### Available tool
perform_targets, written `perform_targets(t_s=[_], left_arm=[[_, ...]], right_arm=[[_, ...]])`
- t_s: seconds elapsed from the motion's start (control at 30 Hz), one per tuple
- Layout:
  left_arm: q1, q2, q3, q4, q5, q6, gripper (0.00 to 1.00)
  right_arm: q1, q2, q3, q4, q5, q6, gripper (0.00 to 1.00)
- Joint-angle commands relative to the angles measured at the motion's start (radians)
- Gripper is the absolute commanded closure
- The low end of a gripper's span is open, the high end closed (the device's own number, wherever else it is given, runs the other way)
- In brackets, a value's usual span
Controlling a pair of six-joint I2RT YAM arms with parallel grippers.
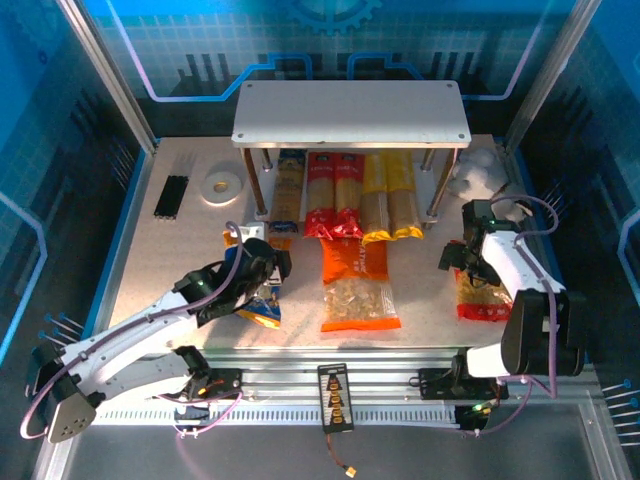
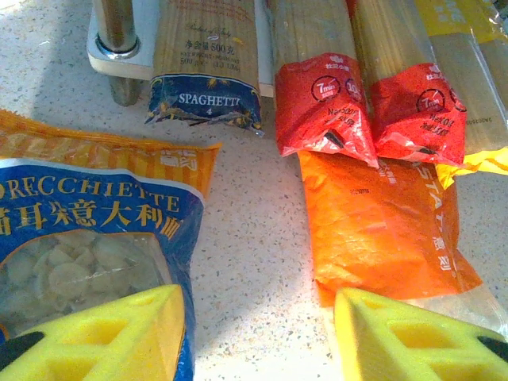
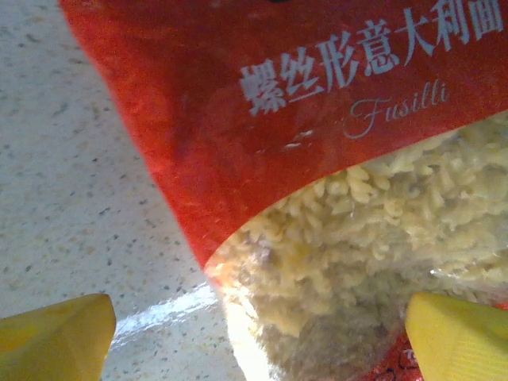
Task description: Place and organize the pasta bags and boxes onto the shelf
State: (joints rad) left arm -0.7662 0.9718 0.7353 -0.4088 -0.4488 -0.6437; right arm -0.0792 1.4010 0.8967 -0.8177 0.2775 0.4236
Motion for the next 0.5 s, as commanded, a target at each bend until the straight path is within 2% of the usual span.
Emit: perform_targets(t_s=[0.0, 0.1, 0.23, 0.4, 0.47], left_arm=[[-0.007, -0.037, -0.02, 0.007, -0.017, 0.025, 0.46], [-0.006, -0.05, -0.02, -0.008, -0.027, 0.025, 0.46], [-0.005, -0.068, -0.019, -0.02, -0.036, 0.026, 0.46], [-0.006, -0.082, -0.017, -0.027, -0.044, 0.025, 0.46], [-0.006, -0.081, -0.015, -0.028, -0.044, 0.026, 0.46]], right_arm=[[-0.047, 0.047, -0.012, 0.041, -0.074, -0.028, 0.08], [-0.079, 0.104, -0.036, 0.076, -0.207, -0.045, 0.2], [-0.082, 0.159, -0.07, 0.118, -0.312, -0.055, 0.41], [-0.069, 0.168, -0.112, 0.151, -0.416, -0.044, 0.75], [-0.046, 0.151, -0.123, 0.15, -0.43, -0.036, 0.77]])
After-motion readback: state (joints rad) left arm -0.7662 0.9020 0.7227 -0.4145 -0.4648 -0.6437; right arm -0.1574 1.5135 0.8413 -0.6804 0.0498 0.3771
